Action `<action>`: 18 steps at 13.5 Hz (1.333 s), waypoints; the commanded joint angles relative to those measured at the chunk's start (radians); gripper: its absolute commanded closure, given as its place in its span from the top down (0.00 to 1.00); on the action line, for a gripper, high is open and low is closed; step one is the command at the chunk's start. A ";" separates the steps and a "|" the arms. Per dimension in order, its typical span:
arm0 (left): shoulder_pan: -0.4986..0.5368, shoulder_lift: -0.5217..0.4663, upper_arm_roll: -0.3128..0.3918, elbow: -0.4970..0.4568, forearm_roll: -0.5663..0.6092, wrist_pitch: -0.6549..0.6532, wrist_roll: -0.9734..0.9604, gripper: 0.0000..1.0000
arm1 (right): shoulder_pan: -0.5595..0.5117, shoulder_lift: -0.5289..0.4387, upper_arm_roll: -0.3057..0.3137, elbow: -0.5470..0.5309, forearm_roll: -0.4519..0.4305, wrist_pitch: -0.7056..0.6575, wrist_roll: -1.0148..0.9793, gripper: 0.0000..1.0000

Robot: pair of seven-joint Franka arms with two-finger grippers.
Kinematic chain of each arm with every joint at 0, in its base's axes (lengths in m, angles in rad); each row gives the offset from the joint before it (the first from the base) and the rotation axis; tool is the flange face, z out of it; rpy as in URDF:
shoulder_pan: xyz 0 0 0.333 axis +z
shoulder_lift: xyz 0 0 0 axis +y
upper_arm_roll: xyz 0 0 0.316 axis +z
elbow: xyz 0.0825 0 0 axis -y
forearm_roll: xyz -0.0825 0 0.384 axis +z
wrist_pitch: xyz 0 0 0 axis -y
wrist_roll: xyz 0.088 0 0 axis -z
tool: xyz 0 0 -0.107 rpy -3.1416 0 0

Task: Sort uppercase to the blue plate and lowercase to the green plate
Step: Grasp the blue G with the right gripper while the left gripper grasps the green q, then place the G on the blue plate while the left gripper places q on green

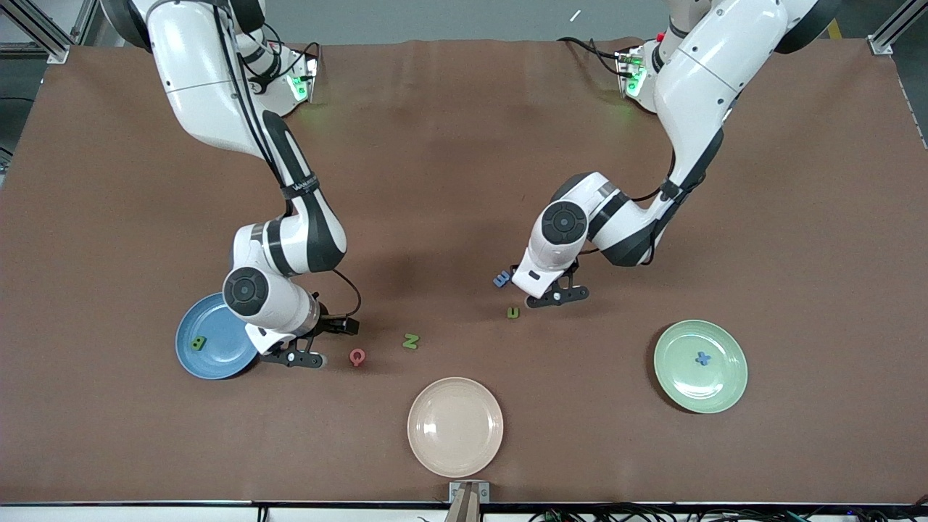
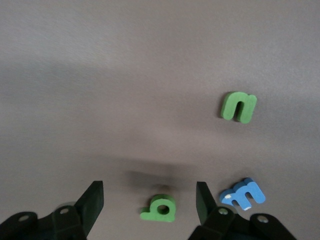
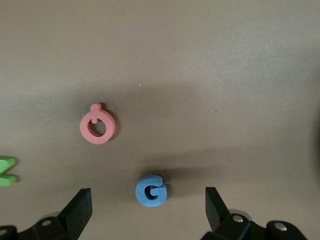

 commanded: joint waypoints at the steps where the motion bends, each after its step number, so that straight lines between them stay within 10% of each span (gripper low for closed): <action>1: -0.021 0.000 0.003 -0.024 0.020 0.033 -0.017 0.76 | 0.026 -0.012 -0.005 -0.077 0.021 0.086 0.008 0.98; 4: -0.021 -0.003 0.003 -0.050 0.020 0.033 -0.015 0.71 | 0.032 -0.001 -0.005 -0.102 0.021 0.132 0.008 0.89; 13: -0.012 -0.065 0.002 -0.145 0.022 0.031 -0.018 0.52 | 0.042 -0.003 -0.005 -0.102 0.021 0.135 0.008 0.17; 18: -0.012 -0.059 0.002 -0.133 0.020 0.034 -0.017 0.42 | 0.026 -0.038 -0.068 -0.064 -0.001 0.042 -0.032 0.05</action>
